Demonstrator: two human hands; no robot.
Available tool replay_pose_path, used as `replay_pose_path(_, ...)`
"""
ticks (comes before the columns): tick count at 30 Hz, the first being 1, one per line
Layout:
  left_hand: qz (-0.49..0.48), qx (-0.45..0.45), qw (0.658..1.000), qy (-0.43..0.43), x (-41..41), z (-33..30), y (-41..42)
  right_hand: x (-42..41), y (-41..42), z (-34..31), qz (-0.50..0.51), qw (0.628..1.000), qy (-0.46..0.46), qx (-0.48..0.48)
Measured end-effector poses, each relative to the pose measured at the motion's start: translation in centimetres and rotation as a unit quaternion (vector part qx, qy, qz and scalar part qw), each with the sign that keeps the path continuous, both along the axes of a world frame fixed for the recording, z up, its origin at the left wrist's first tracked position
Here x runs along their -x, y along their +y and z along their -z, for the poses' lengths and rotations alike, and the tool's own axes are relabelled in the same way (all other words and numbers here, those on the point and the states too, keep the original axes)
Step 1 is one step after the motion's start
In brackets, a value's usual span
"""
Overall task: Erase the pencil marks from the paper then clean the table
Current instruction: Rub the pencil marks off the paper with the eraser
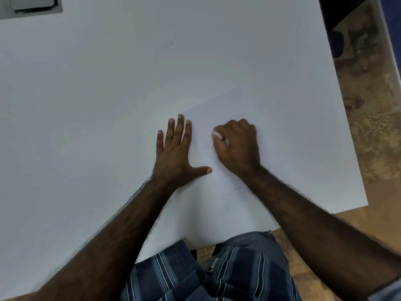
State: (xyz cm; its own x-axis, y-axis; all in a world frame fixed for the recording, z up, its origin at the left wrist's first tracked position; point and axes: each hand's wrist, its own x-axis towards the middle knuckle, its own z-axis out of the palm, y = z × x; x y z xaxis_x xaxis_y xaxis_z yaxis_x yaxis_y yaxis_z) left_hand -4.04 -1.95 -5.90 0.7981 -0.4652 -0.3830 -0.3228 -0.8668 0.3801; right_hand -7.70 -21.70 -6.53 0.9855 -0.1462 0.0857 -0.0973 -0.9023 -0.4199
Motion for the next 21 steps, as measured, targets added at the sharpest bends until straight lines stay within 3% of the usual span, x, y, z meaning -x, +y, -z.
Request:
replay_pose_path(4,-0.002,0.001,1.0,-0.006,0.0,0.0,0.0,1.6,1.1,-0.3,-0.114,0.993,0.022,0.004)
replay_pose_path(8,-0.002,0.003,1.0,-0.001,0.0,-0.2,-0.1,-1.0,-1.4,-0.5,0.036,0.999,-0.009,0.019)
replay_pose_path(10,-0.001,0.002,1.0,-0.001,0.0,-0.1,0.0,-1.1,-1.3,-0.5,0.052,0.999,-0.014,0.009)
replay_pose_path(15,-0.001,0.001,1.0,-0.004,0.0,-0.1,-0.1,1.7,1.2,-0.7,-0.148,0.989,0.028,0.007)
replay_pose_path(17,-0.004,0.002,1.0,-0.001,0.0,-0.1,-0.1,0.8,0.1,-0.7,-0.108,0.994,0.021,0.023)
replay_pose_path(21,-0.004,0.002,1.0,0.002,0.0,-0.1,-0.1,-1.7,-2.4,-0.9,0.073,0.997,-0.003,0.021)
